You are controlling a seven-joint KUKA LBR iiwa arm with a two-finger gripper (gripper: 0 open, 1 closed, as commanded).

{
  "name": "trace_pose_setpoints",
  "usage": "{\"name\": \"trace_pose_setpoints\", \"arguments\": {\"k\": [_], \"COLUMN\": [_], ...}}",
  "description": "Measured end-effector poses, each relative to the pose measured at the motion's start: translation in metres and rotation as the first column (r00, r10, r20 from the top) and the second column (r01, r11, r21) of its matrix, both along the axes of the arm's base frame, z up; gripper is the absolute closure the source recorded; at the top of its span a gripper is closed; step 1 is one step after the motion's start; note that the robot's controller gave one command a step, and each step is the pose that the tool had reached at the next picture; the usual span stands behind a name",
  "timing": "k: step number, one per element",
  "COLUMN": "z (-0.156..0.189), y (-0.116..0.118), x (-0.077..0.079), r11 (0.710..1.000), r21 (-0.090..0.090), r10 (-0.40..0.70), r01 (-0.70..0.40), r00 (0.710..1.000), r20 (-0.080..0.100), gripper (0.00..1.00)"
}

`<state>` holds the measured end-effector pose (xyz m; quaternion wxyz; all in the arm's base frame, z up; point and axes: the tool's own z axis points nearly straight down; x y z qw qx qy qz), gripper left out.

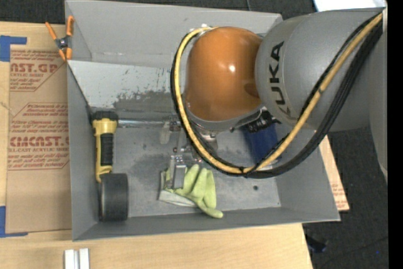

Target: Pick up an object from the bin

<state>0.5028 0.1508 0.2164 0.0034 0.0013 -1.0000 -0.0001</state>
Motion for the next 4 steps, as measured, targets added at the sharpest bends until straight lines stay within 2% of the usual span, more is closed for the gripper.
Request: {"name": "trace_pose_setpoints", "arguments": {"k": [1, 2, 3, 4], "z": [0.004, -0.039, -0.053, -0.058], "y": [-0.001, -0.040, -0.051, -0.047], "x": [0.002, -0.001, 0.008, 0.019], "r11": [1.000, 0.998, 1.000, 0.994], "r21": [0.001, 0.001, 0.000, 0.002], "r10": [0.000, 0.069, 0.031, -0.108], "r01": [0.000, -0.069, -0.031, 0.108], "r00": [1.000, 0.998, 0.999, 0.994], "r20": [0.008, 0.009, 0.005, 0.009], "gripper": [0.00, 0.00, 0.00, 0.00]}}
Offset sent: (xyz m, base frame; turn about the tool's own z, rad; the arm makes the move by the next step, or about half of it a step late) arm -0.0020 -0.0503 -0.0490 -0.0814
